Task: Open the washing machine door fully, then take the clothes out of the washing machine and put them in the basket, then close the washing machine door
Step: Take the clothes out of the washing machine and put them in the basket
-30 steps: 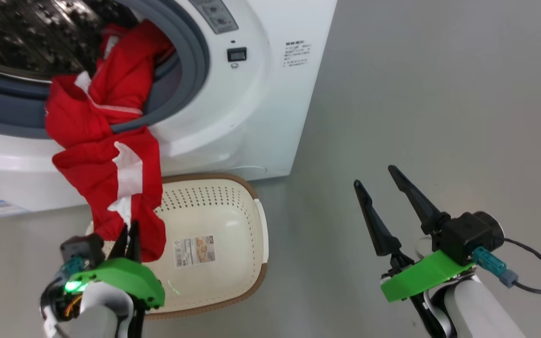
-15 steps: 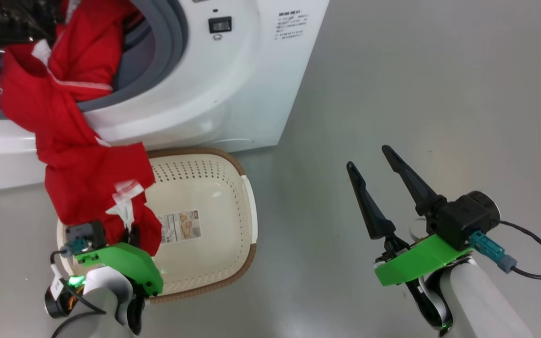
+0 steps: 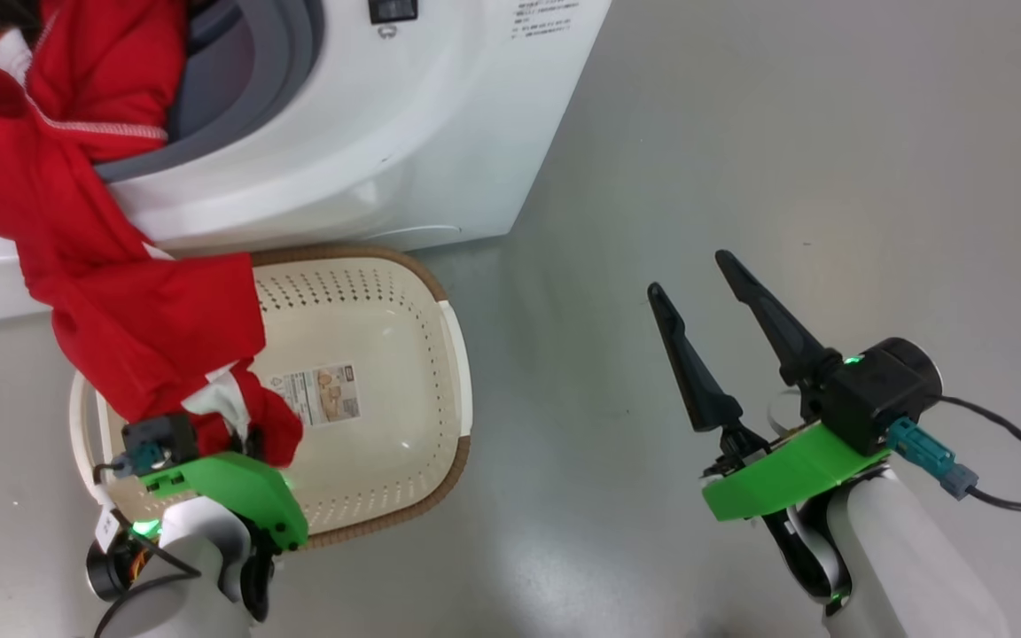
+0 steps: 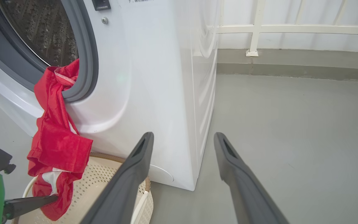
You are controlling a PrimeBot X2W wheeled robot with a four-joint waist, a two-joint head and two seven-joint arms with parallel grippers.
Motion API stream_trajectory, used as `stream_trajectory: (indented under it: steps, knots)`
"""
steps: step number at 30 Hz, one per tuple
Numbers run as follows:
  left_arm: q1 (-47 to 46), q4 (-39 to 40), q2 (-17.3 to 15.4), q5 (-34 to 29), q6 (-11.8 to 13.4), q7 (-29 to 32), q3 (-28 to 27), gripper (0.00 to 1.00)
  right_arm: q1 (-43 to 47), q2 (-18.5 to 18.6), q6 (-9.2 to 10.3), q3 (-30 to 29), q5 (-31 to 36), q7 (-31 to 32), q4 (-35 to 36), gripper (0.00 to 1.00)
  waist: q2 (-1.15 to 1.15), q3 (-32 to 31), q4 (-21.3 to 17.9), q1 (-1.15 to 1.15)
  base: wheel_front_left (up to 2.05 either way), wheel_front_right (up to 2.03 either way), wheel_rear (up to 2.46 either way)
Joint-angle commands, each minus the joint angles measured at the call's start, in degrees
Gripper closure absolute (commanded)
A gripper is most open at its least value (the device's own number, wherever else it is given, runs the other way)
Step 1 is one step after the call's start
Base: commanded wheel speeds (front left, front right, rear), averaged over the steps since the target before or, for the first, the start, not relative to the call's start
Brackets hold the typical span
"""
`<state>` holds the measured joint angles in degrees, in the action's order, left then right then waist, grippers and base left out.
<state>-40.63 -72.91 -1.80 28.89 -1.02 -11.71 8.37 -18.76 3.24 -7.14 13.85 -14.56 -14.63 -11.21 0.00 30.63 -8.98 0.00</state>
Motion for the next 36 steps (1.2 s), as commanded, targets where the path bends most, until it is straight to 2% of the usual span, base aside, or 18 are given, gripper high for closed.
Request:
stream_trajectory:
  steps: [1,20,36]
  knots:
    - [-0.3,0.1,-1.1,0.4,0.4,-0.7,-0.9,0.0,-0.5,-0.3,-0.35,1.2,-0.2,-0.4,1.5,0.0,0.0,0.6,-0.1,0.0,0.0,0.0,0.0]
    - [0.2,0.8,-1.7,0.3,-0.7,-3.2,0.6,0.0,-0.6,-0.4,-0.35,1.0,-0.7,-0.4,1.1,0.0,0.0,-0.1,1.1,0.0,0.0,0.0,0.0]
    - [8.4,24.9,-4.2,-6.0,1.4,-3.3,-4.1,0.0,1.1,-0.4,-0.35,0.3,-0.5,-0.4,1.2,0.0,0.0,-2.7,3.2,0.0,0.0,0.0,0.0]
